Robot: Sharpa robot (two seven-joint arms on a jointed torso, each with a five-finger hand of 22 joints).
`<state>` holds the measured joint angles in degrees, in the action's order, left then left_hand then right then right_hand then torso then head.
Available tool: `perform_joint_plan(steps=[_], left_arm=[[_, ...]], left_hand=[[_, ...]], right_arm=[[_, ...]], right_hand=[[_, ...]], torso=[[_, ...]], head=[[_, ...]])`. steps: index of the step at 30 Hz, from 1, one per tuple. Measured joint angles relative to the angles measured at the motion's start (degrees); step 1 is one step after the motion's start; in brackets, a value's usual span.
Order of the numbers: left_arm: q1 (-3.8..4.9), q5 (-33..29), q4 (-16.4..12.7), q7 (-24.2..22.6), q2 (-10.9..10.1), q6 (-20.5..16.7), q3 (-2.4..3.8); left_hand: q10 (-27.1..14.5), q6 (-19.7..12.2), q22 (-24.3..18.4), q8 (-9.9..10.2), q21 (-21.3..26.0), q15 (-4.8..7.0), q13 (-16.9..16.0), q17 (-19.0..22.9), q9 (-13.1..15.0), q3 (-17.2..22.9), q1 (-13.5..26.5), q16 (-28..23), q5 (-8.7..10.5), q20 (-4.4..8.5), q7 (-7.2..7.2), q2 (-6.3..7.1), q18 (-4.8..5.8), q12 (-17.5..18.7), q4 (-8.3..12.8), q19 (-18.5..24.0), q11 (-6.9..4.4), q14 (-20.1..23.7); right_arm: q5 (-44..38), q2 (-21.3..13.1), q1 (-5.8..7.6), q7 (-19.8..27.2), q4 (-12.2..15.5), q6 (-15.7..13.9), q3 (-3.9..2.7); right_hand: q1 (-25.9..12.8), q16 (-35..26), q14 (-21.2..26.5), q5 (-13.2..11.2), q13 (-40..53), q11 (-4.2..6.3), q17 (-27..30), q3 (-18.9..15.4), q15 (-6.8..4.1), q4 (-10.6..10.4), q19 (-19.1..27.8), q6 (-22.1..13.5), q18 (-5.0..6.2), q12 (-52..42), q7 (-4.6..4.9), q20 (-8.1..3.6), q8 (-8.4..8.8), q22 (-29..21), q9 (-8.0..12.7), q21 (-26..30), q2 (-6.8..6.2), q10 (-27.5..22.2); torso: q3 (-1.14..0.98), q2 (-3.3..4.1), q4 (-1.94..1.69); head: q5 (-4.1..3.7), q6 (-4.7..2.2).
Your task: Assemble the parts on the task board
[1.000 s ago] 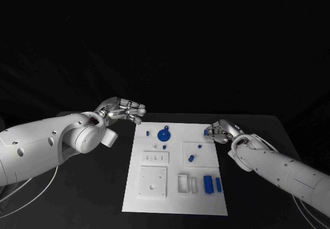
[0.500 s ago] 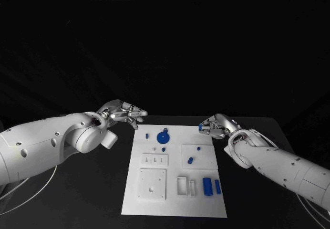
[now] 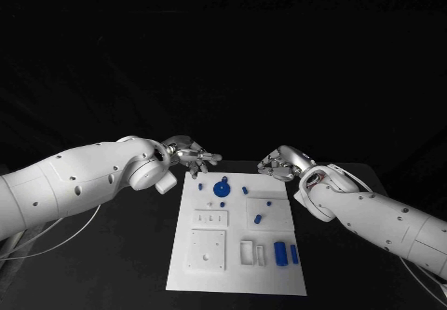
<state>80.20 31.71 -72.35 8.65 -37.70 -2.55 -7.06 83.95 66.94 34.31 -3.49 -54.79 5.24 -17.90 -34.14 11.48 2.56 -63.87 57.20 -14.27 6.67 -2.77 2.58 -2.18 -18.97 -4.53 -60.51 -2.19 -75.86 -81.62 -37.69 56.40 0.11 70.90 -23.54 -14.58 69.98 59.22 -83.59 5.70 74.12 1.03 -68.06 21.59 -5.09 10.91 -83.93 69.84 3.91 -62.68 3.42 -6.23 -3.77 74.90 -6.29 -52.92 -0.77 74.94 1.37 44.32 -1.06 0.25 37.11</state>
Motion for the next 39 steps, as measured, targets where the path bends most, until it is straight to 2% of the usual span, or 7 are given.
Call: perform_joint_plan(steps=[4,8,10,16,24,29,39], left_arm=[[0.18,1.1,1.7,3.1,2.7,0.7,-0.37],[0.38,1.8,2.7,5.9,4.6,0.7,-0.60],[0.51,2.2,2.9,7.1,4.9,0.5,-0.64],[0.60,3.0,2.9,9.0,4.5,0.2,-0.75],[0.60,3.7,2.3,9.9,3.1,0.1,-0.78],[0.59,3.8,2.1,9.9,2.4,0.1,-0.78],[0.46,3.8,0.8,9.9,0.7,0.1,-0.81]], left_hand=[[0.0,-1.6,1.2,0.0,0.3,0.00,-0.6,0.2,0.0,1.0,0.9,0.0,2.15,-0.15,-0.49,0.88,0.00,0.2,-1.5,0.2,0.00,0.0],[0.0,-2.6,2.2,0.0,1.4,0.00,-0.5,0.7,-1.1,1.4,0.9,0.0,5.21,-0.33,-0.91,0.86,0.00,1.6,-1.9,0.3,0.00,0.0],[0.0,-2.6,3.2,0.0,2.1,0.00,-0.7,0.8,-1.6,1.0,0.4,0.0,5.63,-0.61,-0.91,0.42,-0.01,1.8,-1.5,0.0,0.00,0.0],[0.0,-2.4,5.7,0.0,4.0,-0.01,-0.7,0.9,-2.2,-0.2,-0.9,0.0,5.64,-0.53,-0.74,-0.81,-0.01,1.8,0.3,-0.5,0.01,0.0],[0.0,-2.4,7.2,0.0,5.0,-0.01,-0.7,1.0,-2.3,-0.3,-1.0,0.0,5.64,-0.43,-0.74,-0.93,0.00,1.8,0.6,-1.0,0.02,0.0],[0.0,-2.4,11.4,0.0,8.4,-0.01,-0.5,1.1,-2.4,-0.5,-1.0,0.0,5.64,-0.43,-0.74,-0.93,-0.01,2.1,0.8,-1.9,0.02,0.0],[0.0,-2.4,14.2,0.0,10.9,-0.01,-0.2,1.3,-2.5,-0.5,-1.2,0.0,5.90,-0.43,-0.75,-0.65,0.00,2.8,0.8,-2.9,0.03,0.0]], right_arm=[[-0.4,0.9,0.45,-1.0,0.8,0.6,0.87],[-0.8,1.6,0.73,-1.9,1.3,1.1,1.61],[-1.0,1.7,0.87,-2.3,1.3,1.3,1.87],[-1.5,1.7,1.00,-3.2,0.8,1.9,2.19],[-3.1,2.1,1.04,-4.1,0.4,3.1,2.33],[-4.7,2.3,1.07,-4.7,0.3,3.8,2.46],[-12.8,3.3,1.55,-8.0,0.2,6.0,4.05]], right_hand=[[0.0,0.0,0.0,-0.1,0.0,0.00,0.0,0.0,0.00,0.0,0.0,0.0,0.00,0.0,0.01,0.00,0.00,0.0,0.0,0.0,0.00,0.0],[0.0,0.0,0.0,-0.2,0.1,0.00,0.0,0.0,0.00,0.0,0.0,0.0,0.00,0.0,0.01,0.00,0.00,0.0,0.1,0.0,0.00,0.0],[0.0,0.0,0.0,-0.2,0.1,0.00,0.0,0.0,0.00,0.0,0.0,0.0,0.00,0.0,0.01,0.00,0.00,0.0,0.1,0.0,0.00,0.0],[0.0,0.0,0.0,0.1,0.1,0.00,-0.1,0.0,0.00,0.0,0.0,0.0,0.00,0.0,0.01,0.00,0.00,0.0,0.1,0.0,0.00,0.0],[0.0,0.0,0.0,0.1,0.1,0.00,-0.1,-0.2,0.01,0.2,0.0,-0.2,0.00,0.0,0.17,0.00,0.00,0.0,0.3,0.0,-0.45,0.0],[0.3,0.0,0.0,0.1,0.1,-0.01,-0.1,-0.3,0.01,0.0,0.0,-0.7,0.01,0.0,0.29,0.00,0.00,0.0,0.7,0.0,-1.40,0.0],[0.1,-0.6,-0.1,-2.6,-1.0,-0.83,0.4,0.1,0.72,-3.5,-0.1,-7.7,0.00,1.8,2.12,0.52,0.00,0.0,2.5,0.8,-8.60,-1.2]], torso=[[-0.02,-0.44,0.03],[-0.09,-0.75,0.01],[-0.12,-0.83,0.02],[-0.09,-0.84,0.04],[-0.02,-0.82,-0.07],[0.02,-0.82,-0.09],[0.08,-0.76,-0.10]], head=[[0.38,0.15],[0.57,0.31],[0.55,0.29],[0.37,0.16],[0.05,0.35],[-0.02,0.47],[0.03,0.67]])
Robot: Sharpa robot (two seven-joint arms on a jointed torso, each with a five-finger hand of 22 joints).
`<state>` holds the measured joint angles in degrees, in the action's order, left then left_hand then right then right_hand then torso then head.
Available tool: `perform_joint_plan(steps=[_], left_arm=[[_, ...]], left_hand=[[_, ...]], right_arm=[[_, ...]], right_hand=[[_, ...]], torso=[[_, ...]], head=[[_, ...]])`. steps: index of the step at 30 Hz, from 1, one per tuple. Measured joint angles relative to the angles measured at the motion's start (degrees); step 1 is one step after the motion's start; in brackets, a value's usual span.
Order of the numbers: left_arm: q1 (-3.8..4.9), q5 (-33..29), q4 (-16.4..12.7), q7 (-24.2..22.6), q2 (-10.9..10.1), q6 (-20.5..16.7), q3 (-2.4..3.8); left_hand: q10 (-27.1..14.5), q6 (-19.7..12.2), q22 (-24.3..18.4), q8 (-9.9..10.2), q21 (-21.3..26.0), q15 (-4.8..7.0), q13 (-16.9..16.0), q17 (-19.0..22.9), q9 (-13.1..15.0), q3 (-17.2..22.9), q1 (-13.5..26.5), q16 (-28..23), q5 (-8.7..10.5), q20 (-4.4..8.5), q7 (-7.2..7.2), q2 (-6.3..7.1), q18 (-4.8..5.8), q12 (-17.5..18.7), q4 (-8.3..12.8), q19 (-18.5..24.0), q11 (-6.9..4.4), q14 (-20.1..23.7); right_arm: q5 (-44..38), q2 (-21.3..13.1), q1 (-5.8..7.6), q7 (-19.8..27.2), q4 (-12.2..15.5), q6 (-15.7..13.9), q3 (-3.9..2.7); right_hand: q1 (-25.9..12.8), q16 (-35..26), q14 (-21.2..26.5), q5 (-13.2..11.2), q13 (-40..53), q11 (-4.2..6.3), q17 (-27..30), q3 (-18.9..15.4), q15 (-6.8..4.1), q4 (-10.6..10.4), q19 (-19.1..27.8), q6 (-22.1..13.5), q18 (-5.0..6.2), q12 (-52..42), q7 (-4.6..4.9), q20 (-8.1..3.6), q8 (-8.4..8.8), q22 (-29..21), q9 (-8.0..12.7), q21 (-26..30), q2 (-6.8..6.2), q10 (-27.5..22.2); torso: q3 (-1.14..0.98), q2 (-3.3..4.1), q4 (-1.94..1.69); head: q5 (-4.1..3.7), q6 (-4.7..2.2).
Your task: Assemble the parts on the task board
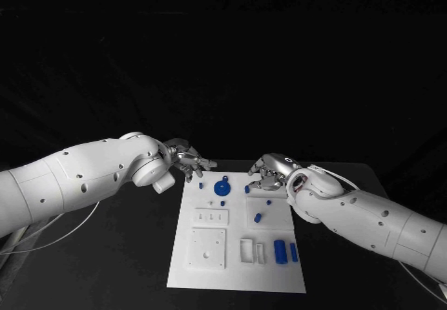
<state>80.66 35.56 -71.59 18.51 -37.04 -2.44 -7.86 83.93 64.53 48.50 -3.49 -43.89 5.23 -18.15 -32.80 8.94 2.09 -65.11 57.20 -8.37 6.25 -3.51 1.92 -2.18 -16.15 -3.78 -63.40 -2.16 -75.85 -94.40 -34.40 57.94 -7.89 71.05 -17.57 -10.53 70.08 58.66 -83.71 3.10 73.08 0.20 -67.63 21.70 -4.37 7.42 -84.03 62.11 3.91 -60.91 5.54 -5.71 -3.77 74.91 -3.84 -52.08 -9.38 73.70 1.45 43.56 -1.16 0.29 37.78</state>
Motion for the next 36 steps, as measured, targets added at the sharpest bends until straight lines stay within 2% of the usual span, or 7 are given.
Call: perform_joint_plan(steps=[6,9,10,13,18,22,36], left_arm=[[-0.18,0.0,-0.6,-0.1,-0.9,0.0,-0.02],[-0.23,0.0,-0.9,-0.1,-1.1,0.0,-0.02],[-0.24,0.0,-1.0,-0.2,-1.2,0.0,-0.02],[-0.32,-0.1,-1.2,-0.2,-1.5,0.0,-0.02],[-0.40,-0.1,-1.6,-0.3,-1.7,0.1,-0.04],[-0.43,-0.1,-1.7,-0.3,-1.9,0.1,-0.04],[-0.54,-0.1,-2.0,-0.5,-1.9,0.3,-0.05]], left_hand=[[0.0,0.0,1.3,0.0,1.8,0.00,0.4,0.3,0.0,0.2,0.0,-0.5,0.00,-0.21,0.00,0.00,0.00,0.5,-0.2,-0.6,0.00,0.0],[0.0,0.0,2.0,0.0,2.6,0.00,0.5,0.3,0.0,0.3,0.0,-0.5,0.00,-0.21,0.00,0.00,0.00,0.8,-0.3,-0.6,0.00,0.0],[0.0,0.0,2.2,0.0,2.6,0.00,0.5,0.3,0.0,0.3,0.0,-0.5,0.00,-0.21,0.00,0.00,0.00,0.8,-0.3,-0.6,0.00,0.0],[0.0,0.0,2.4,0.0,2.9,0.00,0.6,0.4,0.0,0.3,0.0,-0.7,0.00,-0.06,0.00,0.00,0.00,0.8,-0.6,-0.8,0.00,0.0],[0.0,0.0,2.5,0.0,2.9,0.00,0.5,0.4,0.0,0.3,0.0,-0.7,0.00,0.00,-0.01,0.00,0.00,0.8,-0.6,-0.8,0.00,0.0],[0.0,0.0,2.8,0.0,3.4,-0.01,0.7,0.4,0.0,0.3,0.0,-0.7,0.00,-0.21,-0.01,0.00,0.00,0.8,-0.6,-1.0,0.00,0.0],[0.0,0.0,3.4,0.0,4.0,-0.01,0.7,0.5,0.0,0.3,0.0,-0.7,0.00,-0.21,-0.01,0.00,0.00,1.0,-0.6,-1.0,0.01,0.0]], right_arm=[[-4.6,1.2,0.74,-3.9,-0.8,2.3,0.73],[-5.3,2.0,0.93,-5.9,-1.8,3.7,0.96],[-5.4,2.3,0.97,-6.5,-2.2,4.1,1.00],[-4.5,3.3,1.21,-8.9,-3.4,5.6,1.10],[1.1,4.9,2.02,-14.0,-6.8,8.9,1.13],[6.6,6.6,2.49,-17.8,-10.1,10.9,1.13],[19.6,11.1,2.78,-22.8,-17.4,14.9,1.17]], right_hand=[[-1.4,-0.1,0.0,0.0,-0.3,-0.31,0.1,-1.1,0.00,-3.0,0.0,-0.1,0.00,0.4,-0.06,0.00,0.00,0.0,-0.2,0.2,-1.10,-0.3],[-3.7,-0.1,0.0,0.0,-0.3,-0.08,-0.1,-0.7,0.00,-5.6,0.0,1.2,0.00,0.3,-0.86,0.00,0.00,0.0,-0.4,0.2,-0.17,-0.1],[-5.4,-0.1,0.0,0.0,-0.1,0.35,-0.2,0.6,0.00,-7.0,0.0,2.5,0.00,-0.3,-1.17,0.00,-0.20,0.0,-0.6,0.2,1.25,0.4],[-9.5,0.3,-0.2,0.0,0.5,1.06,-0.4,4.5,-0.25,-8.9,0.0,4.3,0.00,-1.4,-1.89,0.00,-0.10,0.0,-1.3,0.2,1.99,1.1],[-15.8,0.6,-0.3,0.0,0.8,1.24,-0.6,4.9,-0.31,-7.5,0.0,5.0,0.00,-1.6,-2.47,-0.04,-0.10,0.0,-3.3,0.2,5.29,1.3],[-18.4,0.8,-0.3,0.0,0.9,1.24,-0.6,4.0,-0.31,-6.0,0.0,5.1,0.00,-1.6,-2.47,-0.43,-0.10,0.0,-5.0,0.8,6.69,1.3],[-20.4,1.0,-0.3,0.0,1.3,1.24,-0.7,3.4,-0.31,-5.3,0.0,4.2,0.00,-1.8,-2.09,-0.42,-0.10,0.0,-6.4,1.1,6.17,1.3]], torso=[[0.04,0.01,-0.14],[0.09,0.03,-0.21],[0.14,0.03,-0.27],[0.23,0.07,-0.41],[0.37,0.09,-0.56],[0.53,0.13,-0.68],[0.59,0.37,-0.94]], head=[[0.02,0.08],[0.07,0.11],[0.07,0.13],[0.05,0.18],[0.04,0.34],[-0.09,0.43],[0.08,0.92]])
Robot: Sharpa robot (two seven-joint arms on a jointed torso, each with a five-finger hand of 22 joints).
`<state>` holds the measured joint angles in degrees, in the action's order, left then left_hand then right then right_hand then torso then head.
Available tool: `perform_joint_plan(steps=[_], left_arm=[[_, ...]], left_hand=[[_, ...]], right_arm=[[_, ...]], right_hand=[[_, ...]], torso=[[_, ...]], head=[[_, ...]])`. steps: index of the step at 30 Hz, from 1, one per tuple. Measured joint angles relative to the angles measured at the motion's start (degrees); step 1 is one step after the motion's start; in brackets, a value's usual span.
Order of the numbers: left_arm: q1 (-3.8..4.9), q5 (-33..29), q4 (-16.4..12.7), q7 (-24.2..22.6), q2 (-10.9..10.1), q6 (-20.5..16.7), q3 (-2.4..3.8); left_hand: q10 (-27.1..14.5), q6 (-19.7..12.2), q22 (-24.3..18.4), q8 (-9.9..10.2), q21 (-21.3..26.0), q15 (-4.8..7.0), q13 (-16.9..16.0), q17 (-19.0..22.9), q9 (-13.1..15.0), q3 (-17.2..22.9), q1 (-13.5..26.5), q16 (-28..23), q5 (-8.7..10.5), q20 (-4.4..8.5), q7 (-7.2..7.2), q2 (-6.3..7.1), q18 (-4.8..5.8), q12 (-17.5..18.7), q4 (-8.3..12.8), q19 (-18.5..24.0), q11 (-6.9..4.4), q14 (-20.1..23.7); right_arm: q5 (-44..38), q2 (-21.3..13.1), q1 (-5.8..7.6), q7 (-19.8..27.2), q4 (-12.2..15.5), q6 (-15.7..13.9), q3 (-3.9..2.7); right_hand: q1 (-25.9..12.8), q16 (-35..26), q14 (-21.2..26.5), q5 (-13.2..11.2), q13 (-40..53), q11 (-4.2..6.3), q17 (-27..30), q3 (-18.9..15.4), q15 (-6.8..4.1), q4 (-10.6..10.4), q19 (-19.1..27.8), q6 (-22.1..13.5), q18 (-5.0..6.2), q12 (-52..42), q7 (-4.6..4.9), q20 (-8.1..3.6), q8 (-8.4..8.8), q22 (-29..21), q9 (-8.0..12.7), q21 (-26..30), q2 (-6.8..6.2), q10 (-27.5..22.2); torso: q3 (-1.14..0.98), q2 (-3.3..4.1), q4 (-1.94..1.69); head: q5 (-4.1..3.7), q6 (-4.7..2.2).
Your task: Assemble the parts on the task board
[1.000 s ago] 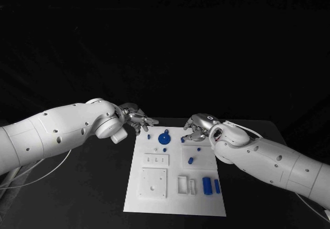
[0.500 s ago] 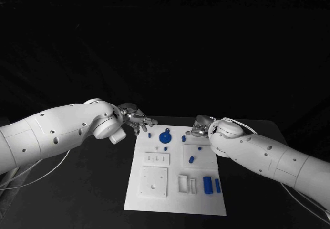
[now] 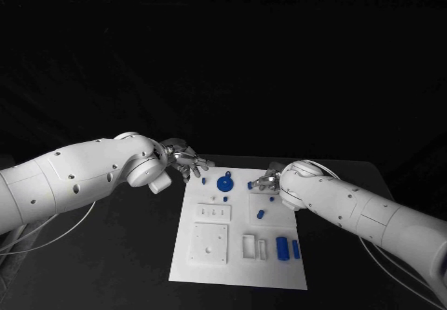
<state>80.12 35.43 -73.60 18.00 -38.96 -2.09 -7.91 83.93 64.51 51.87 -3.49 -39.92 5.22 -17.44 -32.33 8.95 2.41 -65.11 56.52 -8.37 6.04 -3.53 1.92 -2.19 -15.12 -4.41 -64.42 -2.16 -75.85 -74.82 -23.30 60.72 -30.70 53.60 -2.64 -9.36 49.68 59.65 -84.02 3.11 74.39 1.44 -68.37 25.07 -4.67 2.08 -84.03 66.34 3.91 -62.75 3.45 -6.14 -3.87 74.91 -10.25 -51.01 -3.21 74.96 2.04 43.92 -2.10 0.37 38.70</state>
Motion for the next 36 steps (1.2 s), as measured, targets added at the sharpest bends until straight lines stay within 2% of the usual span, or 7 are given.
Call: perform_joint_plan(steps=[3,8,16,21,24,27,36], left_arm=[[0.00,0.0,0.0,0.0,0.0,0.0,0.00],[-0.03,0.0,0.0,0.0,0.0,0.1,-0.01],[-0.03,0.0,0.0,0.0,-0.2,0.3,-0.01],[-0.03,0.0,0.0,0.0,-0.2,0.4,-0.01],[-0.03,0.0,0.0,0.0,-0.2,0.4,-0.01],[-0.03,0.0,0.0,0.0,-0.2,0.5,-0.01],[-0.03,0.0,0.0,0.0,-0.1,0.8,-0.01]], left_hand=[[0.0,0.0,0.0,0.0,0.0,0.00,0.0,0.0,0.0,0.0,0.0,0.0,0.00,0.00,0.00,0.00,0.00,0.0,0.0,0.0,0.00,0.0],[0.0,0.0,1.1,0.0,0.9,-0.21,0.1,0.0,0.0,0.0,0.0,0.0,0.00,0.00,-0.01,0.00,0.00,0.0,0.0,-0.6,0.00,-0.2],[0.0,0.0,1.1,0.0,0.9,-0.21,0.1,0.0,0.0,0.0,0.0,0.0,0.00,0.00,-0.03,0.00,0.00,0.0,0.0,-0.6,0.00,-0.2],[0.0,0.0,1.1,0.0,0.9,-0.21,0.1,0.0,0.0,0.0,0.0,0.0,0.00,0.00,-0.04,0.00,0.00,0.0,0.0,-0.6,0.00,-0.2],[0.0,-0.1,2.5,0.0,2.1,-0.21,0.1,0.0,0.0,0.0,0.0,0.0,0.00,0.00,-0.06,0.00,0.01,0.0,0.0,-1.1,0.00,-0.2],[0.0,-0.2,4.0,0.0,3.3,-0.21,0.1,0.0,0.0,0.0,0.0,0.0,0.00,0.00,-0.25,0.00,0.00,0.0,0.0,-1.4,0.00,-0.2],[0.0,-0.2,4.7,0.0,3.9,-0.21,0.1,0.0,-0.1,-0.4,-0.2,0.0,0.00,0.00,-0.25,-0.22,0.00,0.0,0.4,-1.4,0.00,-0.2]], right_arm=[[1.1,0.4,0.08,-0.1,-0.4,0.1,-0.01],[2.7,0.6,0.21,0.1,-0.7,-0.3,-0.07],[3.9,0.6,0.14,0.5,-0.7,-1.5,-0.05],[4.0,0.6,0.10,0.7,-0.6,-1.9,-0.02],[3.8,0.8,0.09,0.8,-0.7,-2.0,-0.02],[3.3,1.2,0.09,0.9,-0.9,-2.2,-0.02],[1.2,1.8,0.10,1.4,-1.5,-3.1,-0.03]], right_hand=[[-0.3,0.0,0.0,0.0,0.1,-0.03,-0.1,-0.7,0.00,-0.7,0.0,-0.6,0.00,0.0,0.15,0.00,-0.11,0.0,-0.2,0.2,-0.45,0.0],[0.6,0.0,0.0,0.3,0.1,-0.22,-0.1,-0.7,0.00,-2.5,0.0,-0.9,0.00,0.0,0.31,0.00,-0.12,0.0,-0.2,0.2,-2.16,-0.2],[1.1,0.0,0.0,0.6,0.1,-0.22,-0.1,-0.7,0.00,-2.9,0.0,-0.9,-0.01,0.0,0.31,0.00,-0.12,0.0,-0.3,0.5,-2.61,-0.2],[2.2,0.0,0.0,0.6,0.0,-0.22,-0.1,-1.0,0.00,-3.3,0.0,-0.9,0.00,0.0,0.32,0.00,-0.09,0.0,-0.2,0.5,-3.73,-0.2],[5.2,0.0,0.0,2.8,0.0,-0.22,-0.1,-5.5,0.01,-1.7,0.0,-0.9,0.00,0.0,0.32,0.00,0.11,0.0,-0.2,0.5,-1.89,-0.2],[7.6,0.0,0.0,3.6,0.0,-0.22,-0.1,-7.3,0.00,-0.3,0.0,-0.9,0.00,0.0,0.32,0.00,0.11,0.0,-0.1,0.5,-0.88,-0.2],[11.1,0.0,0.0,4.1,0.0,-0.22,-0.2,-8.8,0.01,1.7,0.0,-0.7,0.00,0.0,0.12,0.01,0.10,0.0,0.5,0.5,-0.41,-0.2]], torso=[[0.08,0.10,-0.08],[0.21,0.25,-0.16],[0.26,0.32,-0.12],[0.26,0.32,-0.11],[0.26,0.32,-0.11],[0.29,0.35,-0.13],[0.32,0.42,-0.20]], head=[[-0.07,0.04],[-0.15,0.05],[0.02,0.21],[0.09,0.25],[0.12,0.25],[0.07,0.25],[0.16,0.46]])
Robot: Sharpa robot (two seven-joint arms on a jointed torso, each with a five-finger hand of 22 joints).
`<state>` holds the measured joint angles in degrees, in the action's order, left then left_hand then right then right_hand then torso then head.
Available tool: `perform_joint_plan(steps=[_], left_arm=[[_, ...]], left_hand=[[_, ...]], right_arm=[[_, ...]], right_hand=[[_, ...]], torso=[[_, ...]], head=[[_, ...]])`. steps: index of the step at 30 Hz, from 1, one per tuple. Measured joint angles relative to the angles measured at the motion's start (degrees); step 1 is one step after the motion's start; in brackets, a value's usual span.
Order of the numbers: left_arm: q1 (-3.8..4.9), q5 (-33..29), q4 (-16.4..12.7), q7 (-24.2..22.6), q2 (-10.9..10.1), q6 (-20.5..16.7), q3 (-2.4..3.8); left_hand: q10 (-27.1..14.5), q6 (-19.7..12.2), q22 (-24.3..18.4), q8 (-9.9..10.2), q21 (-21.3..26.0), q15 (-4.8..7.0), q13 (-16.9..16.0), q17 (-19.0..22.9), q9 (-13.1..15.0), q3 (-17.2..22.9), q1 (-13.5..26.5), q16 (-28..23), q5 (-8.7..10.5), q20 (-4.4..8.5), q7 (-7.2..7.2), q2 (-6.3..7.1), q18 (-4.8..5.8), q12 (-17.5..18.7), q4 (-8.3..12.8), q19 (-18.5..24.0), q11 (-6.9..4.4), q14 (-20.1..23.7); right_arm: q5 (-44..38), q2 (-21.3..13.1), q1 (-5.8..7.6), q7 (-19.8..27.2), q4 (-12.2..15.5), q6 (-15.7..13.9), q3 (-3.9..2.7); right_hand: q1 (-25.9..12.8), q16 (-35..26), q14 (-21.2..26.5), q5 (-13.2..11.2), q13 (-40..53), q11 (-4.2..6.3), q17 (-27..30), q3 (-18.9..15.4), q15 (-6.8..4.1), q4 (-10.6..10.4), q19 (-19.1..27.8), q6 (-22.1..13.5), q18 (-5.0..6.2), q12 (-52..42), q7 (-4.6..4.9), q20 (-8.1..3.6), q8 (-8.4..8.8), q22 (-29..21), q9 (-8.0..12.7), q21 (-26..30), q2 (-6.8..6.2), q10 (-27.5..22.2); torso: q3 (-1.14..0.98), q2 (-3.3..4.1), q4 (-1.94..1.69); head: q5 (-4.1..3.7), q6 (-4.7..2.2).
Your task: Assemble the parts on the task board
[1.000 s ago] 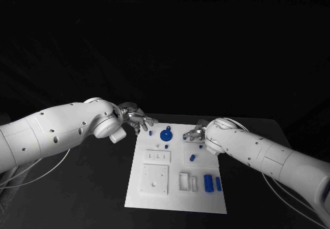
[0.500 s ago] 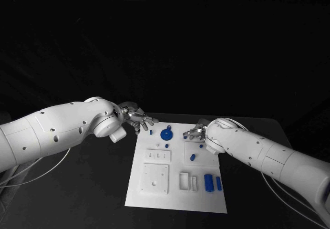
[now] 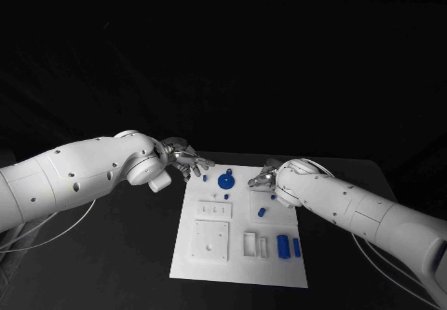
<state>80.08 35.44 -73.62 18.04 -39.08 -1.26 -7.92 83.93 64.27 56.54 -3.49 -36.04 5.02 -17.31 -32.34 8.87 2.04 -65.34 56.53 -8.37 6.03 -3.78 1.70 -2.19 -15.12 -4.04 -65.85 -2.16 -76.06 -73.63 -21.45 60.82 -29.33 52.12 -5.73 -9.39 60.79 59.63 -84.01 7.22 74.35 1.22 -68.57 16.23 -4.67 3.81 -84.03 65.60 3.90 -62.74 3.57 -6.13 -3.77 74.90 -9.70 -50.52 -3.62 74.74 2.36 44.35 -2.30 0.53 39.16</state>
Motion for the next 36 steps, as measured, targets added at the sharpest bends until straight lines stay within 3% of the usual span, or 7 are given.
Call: perform_joint_plan(steps=[6,24,29,32,36], left_arm=[[0.00,0.0,0.1,0.0,0.1,0.2,0.00],[0.00,0.0,0.3,0.1,0.2,0.6,0.00],[0.00,0.0,0.3,0.1,0.2,0.7,-0.01],[0.00,0.0,0.3,0.1,0.2,0.8,-0.01],[0.00,0.0,0.3,0.1,0.3,0.8,-0.01]], left_hand=[[0.0,0.0,0.9,0.0,1.0,0.00,0.0,0.0,-0.1,-0.4,0.1,0.0,0.00,0.01,0.00,-0.60,-0.01,0.0,0.4,-0.6,0.00,0.0],[0.0,0.0,0.9,0.0,1.0,0.00,0.0,0.0,-0.1,-0.4,0.1,0.0,0.00,0.01,0.00,-0.58,-0.01,0.0,0.4,-0.6,0.00,0.0],[0.0,0.0,1.2,0.0,1.2,0.00,0.0,0.0,-0.1,-0.4,0.0,0.0,0.00,0.01,0.00,-0.67,-0.01,0.1,0.4,-0.6,0.00,0.0],[0.0,0.0,1.8,0.0,1.7,0.00,0.1,0.0,-0.1,-0.4,-0.1,0.0,0.00,0.01,0.00,-0.80,-0.01,0.3,0.4,-0.6,0.00,0.0],[0.0,0.0,1.9,0.0,1.7,0.00,0.1,0.0,-0.1,-0.6,-0.1,0.0,0.00,0.01,0.00,-0.80,-0.01,0.3,0.6,-0.6,0.00,0.0]], right_arm=[[-1.0,0.2,0.04,0.2,-0.1,-0.7,0.00],[-1.8,0.8,0.15,0.7,-0.6,-1.3,0.01],[-1.8,0.9,0.16,0.7,-0.9,-1.3,0.01],[-1.8,1.0,0.19,0.8,-1.0,-1.3,0.00],[-1.8,1.2,0.26,0.9,-1.2,-1.3,-0.03]], right_hand=[[0.3,0.0,0.0,0.1,0.0,0.00,-0.1,-0.1,0.00,0.1,0.0,0.0,0.00,0.0,0.00,0.00,0.00,0.0,0.0,0.0,0.30,0.0],[0.6,0.0,0.0,0.7,0.0,0.00,0.0,-0.1,0.00,0.2,0.0,0.0,0.00,0.0,0.00,0.00,0.00,0.0,0.1,0.2,0.58,0.0],[2.7,0.0,0.0,3.0,0.0,0.02,0.0,1.1,0.00,2.7,0.0,0.0,0.00,0.0,0.00,0.00,0.00,0.0,0.2,0.2,2.66,0.0],[3.9,0.0,0.0,4.0,0.0,0.21,-0.1,2.6,0.00,5.2,0.0,0.4,0.00,0.0,0.03,0.00,0.01,0.0,0.2,0.2,3.95,-0.2],[4.3,0.0,0.0,4.5,0.0,0.12,-0.1,4.6,0.00,7.6,0.0,0.4,0.01,0.0,0.06,0.00,0.19,0.0,0.1,0.2,4.58,-0.3]], torso=[[0.02,-0.02,0.12],[-0.05,-0.07,0.13],[-0.05,-0.05,0.14],[-0.03,-0.05,0.14],[-0.03,-0.05,0.15]], head=[[0.07,0.12],[0.02,0.24],[0.10,0.30],[0.13,0.36],[0.13,0.43]])
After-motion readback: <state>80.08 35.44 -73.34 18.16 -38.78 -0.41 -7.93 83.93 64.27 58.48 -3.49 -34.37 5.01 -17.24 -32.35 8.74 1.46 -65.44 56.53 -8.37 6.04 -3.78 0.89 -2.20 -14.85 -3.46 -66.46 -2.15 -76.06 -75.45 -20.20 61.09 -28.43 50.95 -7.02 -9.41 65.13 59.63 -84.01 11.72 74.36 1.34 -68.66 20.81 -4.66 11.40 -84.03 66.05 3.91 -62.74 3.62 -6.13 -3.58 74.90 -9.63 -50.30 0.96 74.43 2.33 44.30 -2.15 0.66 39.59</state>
